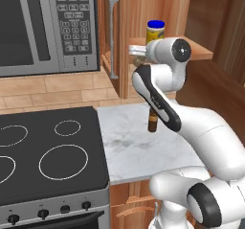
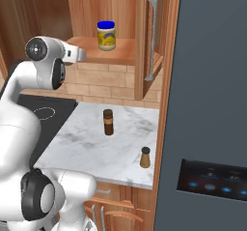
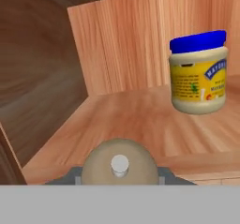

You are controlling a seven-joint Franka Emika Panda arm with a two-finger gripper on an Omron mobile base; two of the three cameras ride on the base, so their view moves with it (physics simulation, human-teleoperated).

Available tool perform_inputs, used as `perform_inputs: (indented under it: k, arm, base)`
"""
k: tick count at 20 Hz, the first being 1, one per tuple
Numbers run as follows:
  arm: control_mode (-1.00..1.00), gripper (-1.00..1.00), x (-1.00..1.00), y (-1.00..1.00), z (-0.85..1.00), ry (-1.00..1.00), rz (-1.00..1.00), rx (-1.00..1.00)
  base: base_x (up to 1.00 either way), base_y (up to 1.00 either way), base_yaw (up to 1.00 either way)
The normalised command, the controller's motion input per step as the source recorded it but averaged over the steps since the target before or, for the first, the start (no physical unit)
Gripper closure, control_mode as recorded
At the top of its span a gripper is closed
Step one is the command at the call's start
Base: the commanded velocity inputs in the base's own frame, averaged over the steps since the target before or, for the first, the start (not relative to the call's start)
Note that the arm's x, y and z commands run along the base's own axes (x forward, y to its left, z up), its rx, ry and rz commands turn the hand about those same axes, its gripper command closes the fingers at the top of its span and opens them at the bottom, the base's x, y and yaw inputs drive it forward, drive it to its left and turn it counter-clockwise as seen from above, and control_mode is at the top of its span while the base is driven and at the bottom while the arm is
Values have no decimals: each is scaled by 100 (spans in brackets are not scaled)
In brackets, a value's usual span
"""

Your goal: There are various items on the counter. Only move the condiments/shakers into the cabinet.

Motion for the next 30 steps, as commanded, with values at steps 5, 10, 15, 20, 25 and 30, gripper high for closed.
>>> perform_inputs:
  k: [5, 10, 15, 20, 25, 30]
  arm:
    - [-100, 100, 0, 0, 40, -24, -5, 0]
    - [-100, 100, 4, 0, 68, -1, -10, 0]
    - [-100, 100, 19, -11, 55, 28, -1, 0]
    - [-100, 100, 15, -2, 11, 19, 0, -2]
    - [-100, 100, 0, 0, -45, 4, 0, -14]
    - [-100, 100, 0, 0, -63, 2, 0, -19]
  base:
    - [0, 0, 0]
    - [0, 0, 0]
    - [0, 0, 0]
    - [0, 0, 0]
    - [0, 0, 0]
    - [0, 0, 0]
